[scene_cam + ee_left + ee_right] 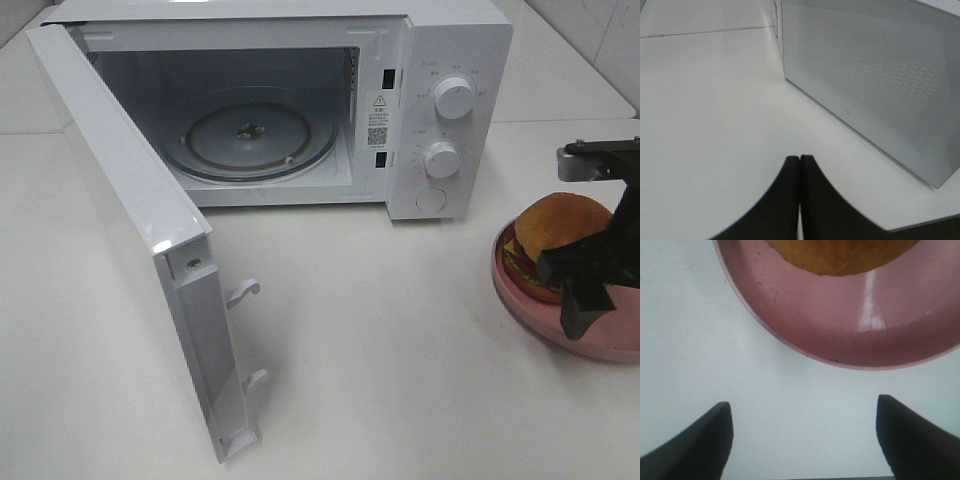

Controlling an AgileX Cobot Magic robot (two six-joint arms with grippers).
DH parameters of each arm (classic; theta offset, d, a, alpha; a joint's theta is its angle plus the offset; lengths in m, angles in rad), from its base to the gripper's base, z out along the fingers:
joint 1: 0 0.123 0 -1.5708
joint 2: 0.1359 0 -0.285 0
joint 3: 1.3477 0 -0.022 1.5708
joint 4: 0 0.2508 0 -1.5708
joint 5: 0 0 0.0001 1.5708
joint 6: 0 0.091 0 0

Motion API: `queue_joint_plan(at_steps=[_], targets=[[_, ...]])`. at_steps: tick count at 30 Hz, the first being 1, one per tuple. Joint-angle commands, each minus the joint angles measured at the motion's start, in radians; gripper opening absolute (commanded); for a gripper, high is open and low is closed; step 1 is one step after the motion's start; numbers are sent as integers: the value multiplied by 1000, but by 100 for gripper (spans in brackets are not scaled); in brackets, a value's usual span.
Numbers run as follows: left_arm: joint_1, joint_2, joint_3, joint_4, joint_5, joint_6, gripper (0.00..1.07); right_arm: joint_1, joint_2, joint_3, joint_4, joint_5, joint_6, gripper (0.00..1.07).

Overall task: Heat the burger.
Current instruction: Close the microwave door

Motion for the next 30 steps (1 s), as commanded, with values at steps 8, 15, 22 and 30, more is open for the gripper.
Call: queue_joint_plan(at_steps=[8, 15, 22, 30], targets=[[2, -20, 3, -3, -13, 1, 0, -110, -187, -5, 215, 70, -177, 75], [2, -20, 3, -3, -13, 1, 0, -110, -443, -5, 187, 127, -177, 75], [2, -20, 3, -3, -13, 1, 0, -110, -693, -4, 160, 193, -172, 75], [2, -20, 3, -4, -13, 1, 0, -110, -904, 16, 159, 302, -189, 73]])
